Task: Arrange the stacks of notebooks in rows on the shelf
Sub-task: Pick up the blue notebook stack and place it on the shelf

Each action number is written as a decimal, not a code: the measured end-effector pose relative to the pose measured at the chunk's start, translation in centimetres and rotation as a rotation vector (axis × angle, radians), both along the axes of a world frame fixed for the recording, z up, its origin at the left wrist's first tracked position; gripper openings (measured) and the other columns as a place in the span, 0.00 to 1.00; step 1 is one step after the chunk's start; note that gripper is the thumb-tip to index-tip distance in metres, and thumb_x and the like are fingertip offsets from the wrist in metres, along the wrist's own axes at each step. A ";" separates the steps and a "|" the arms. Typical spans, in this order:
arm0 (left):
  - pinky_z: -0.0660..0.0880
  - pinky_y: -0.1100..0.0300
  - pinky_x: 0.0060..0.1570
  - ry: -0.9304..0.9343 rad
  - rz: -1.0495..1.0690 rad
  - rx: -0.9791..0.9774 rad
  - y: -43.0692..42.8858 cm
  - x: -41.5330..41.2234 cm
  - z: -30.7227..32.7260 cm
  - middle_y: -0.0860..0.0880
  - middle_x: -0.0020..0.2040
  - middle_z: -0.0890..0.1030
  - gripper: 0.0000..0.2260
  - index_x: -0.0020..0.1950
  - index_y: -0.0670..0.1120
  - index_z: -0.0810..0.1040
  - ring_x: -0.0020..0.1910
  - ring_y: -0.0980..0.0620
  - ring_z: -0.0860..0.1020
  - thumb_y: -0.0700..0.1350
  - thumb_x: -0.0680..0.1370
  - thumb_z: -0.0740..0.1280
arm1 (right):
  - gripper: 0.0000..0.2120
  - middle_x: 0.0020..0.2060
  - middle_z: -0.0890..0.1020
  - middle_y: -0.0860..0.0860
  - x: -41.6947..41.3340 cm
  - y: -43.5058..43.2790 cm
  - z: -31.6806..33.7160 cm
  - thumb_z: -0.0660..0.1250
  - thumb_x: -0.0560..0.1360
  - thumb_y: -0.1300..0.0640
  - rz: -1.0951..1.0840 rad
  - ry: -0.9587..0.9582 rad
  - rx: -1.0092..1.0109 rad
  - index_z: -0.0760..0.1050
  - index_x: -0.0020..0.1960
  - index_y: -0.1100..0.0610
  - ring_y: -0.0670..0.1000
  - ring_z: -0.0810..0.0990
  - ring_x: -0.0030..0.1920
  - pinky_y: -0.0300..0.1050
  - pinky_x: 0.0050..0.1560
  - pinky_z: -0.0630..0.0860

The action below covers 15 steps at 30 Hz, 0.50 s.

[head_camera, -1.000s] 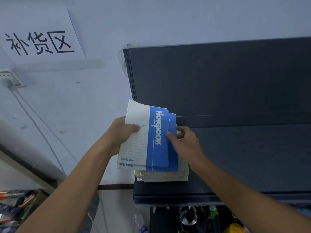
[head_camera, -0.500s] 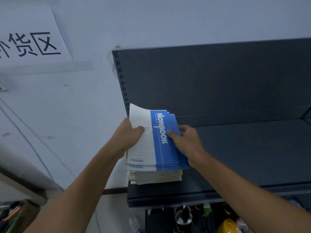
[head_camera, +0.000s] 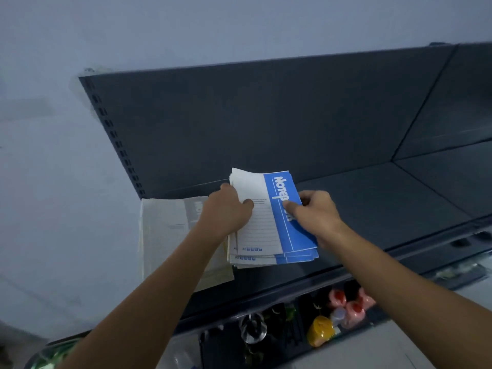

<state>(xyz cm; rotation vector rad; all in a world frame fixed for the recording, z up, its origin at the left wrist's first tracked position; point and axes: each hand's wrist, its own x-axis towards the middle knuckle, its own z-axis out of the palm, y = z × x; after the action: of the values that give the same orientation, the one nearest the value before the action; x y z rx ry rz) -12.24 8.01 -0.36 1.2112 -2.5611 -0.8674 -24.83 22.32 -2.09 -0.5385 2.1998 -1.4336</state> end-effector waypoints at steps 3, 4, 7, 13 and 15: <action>0.67 0.63 0.33 0.022 -0.031 -0.012 3.2 -4.0 0.2 0.50 0.54 0.75 0.21 0.68 0.44 0.67 0.44 0.54 0.73 0.54 0.81 0.65 | 0.05 0.38 0.86 0.46 -3.4 3.8 0.2 0.73 0.76 0.52 -0.058 0.064 0.006 0.79 0.43 0.50 0.46 0.85 0.38 0.42 0.35 0.79; 0.66 0.64 0.31 0.028 -0.048 -0.006 4.4 -5.4 0.3 0.51 0.53 0.74 0.21 0.67 0.45 0.66 0.42 0.55 0.73 0.54 0.81 0.66 | 0.05 0.39 0.85 0.44 -4.5 5.2 0.3 0.73 0.76 0.52 -0.071 0.095 0.011 0.79 0.42 0.49 0.45 0.84 0.39 0.41 0.34 0.77; 0.66 0.63 0.30 0.026 -0.105 -0.014 8.3 -9.7 0.4 0.50 0.52 0.75 0.17 0.61 0.46 0.65 0.41 0.54 0.74 0.54 0.80 0.66 | 0.05 0.39 0.83 0.41 -8.1 9.9 0.4 0.72 0.76 0.52 -0.097 0.183 0.051 0.78 0.43 0.48 0.39 0.81 0.38 0.36 0.32 0.72; 0.75 0.54 0.39 -0.006 -0.190 -0.006 16.6 -18.6 0.2 0.48 0.54 0.77 0.15 0.59 0.47 0.66 0.48 0.48 0.78 0.55 0.80 0.62 | 0.04 0.38 0.81 0.41 -15.5 19.3 -0.1 0.73 0.76 0.52 -0.179 0.246 0.105 0.79 0.46 0.50 0.39 0.79 0.39 0.36 0.33 0.71; 0.73 0.56 0.35 -0.005 -0.211 -0.001 18.9 -21.2 -0.1 0.48 0.53 0.77 0.15 0.60 0.47 0.66 0.46 0.50 0.78 0.55 0.80 0.62 | 0.05 0.38 0.82 0.41 -17.8 21.9 -0.3 0.73 0.75 0.52 -0.206 0.250 0.107 0.79 0.46 0.51 0.39 0.80 0.39 0.37 0.34 0.72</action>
<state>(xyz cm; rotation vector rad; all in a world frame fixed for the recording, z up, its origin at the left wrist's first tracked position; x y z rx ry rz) -33.47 26.87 -0.48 0.9560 -2.7290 -0.9044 -42.60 44.24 -2.41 -0.4882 2.5788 -1.4018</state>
